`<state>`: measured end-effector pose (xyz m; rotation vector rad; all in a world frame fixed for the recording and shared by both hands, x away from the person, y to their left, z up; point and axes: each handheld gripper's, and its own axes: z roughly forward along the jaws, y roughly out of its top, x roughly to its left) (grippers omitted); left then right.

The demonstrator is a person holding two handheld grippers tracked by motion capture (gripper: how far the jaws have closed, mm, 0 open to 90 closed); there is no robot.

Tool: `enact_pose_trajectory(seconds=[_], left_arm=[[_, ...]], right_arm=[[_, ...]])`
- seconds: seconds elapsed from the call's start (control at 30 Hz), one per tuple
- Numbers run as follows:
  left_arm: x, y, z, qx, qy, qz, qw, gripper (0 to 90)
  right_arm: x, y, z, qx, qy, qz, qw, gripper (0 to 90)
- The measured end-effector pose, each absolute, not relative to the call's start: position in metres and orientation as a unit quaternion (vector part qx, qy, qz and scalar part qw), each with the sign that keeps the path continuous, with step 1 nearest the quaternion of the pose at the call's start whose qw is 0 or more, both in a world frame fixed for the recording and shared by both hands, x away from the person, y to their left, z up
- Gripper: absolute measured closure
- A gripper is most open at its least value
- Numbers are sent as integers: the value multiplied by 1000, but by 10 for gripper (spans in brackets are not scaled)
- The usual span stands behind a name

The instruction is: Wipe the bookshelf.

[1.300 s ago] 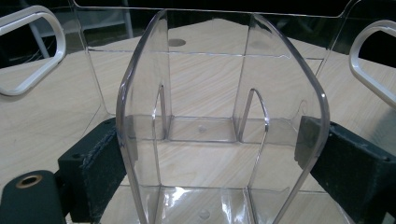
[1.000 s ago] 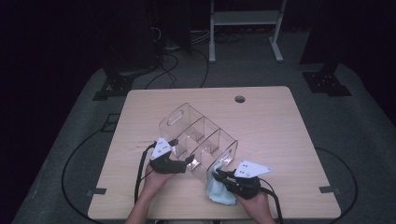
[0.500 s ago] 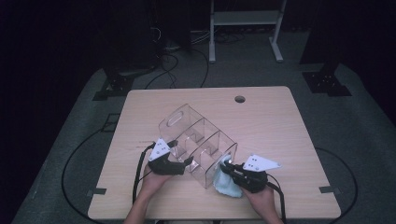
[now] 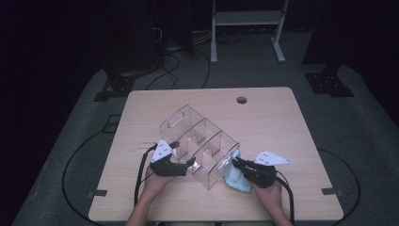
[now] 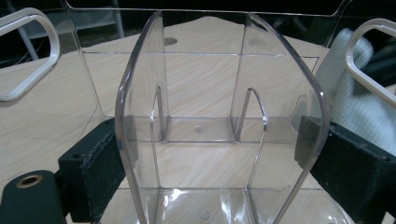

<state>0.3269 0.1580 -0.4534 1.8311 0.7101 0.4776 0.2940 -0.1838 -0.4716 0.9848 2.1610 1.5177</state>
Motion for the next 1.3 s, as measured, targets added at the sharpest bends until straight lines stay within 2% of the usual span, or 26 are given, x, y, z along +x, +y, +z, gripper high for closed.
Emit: enact_pose_trajectory(seconds=[0.1, 0.3, 0.57, 0.77, 0.93, 1.13, 1.3], left_arm=[[327, 158, -453, 768, 298, 200, 531, 91], [327, 157, -453, 768, 297, 201, 531, 92], [327, 157, -453, 767, 298, 202, 531, 91], [328, 157, -454, 764, 300, 202, 534, 90], [329, 156, -454, 764, 301, 204, 533, 89], [329, 155, -454, 763, 302, 205, 533, 90], [330, 154, -454, 761, 307, 207, 532, 87]], right_arm=[[298, -184, -475, 355, 758, 525, 149, 824], [300, -191, -455, 351, 738, 546, 183, 824], [309, -188, -483, 384, 769, 492, 141, 821], [310, -189, -478, 387, 764, 492, 156, 822], [315, -185, -491, 399, 780, 463, 135, 821], [320, -189, -491, 417, 774, 460, 125, 821], [311, -176, -491, 395, 785, 464, 110, 821]])
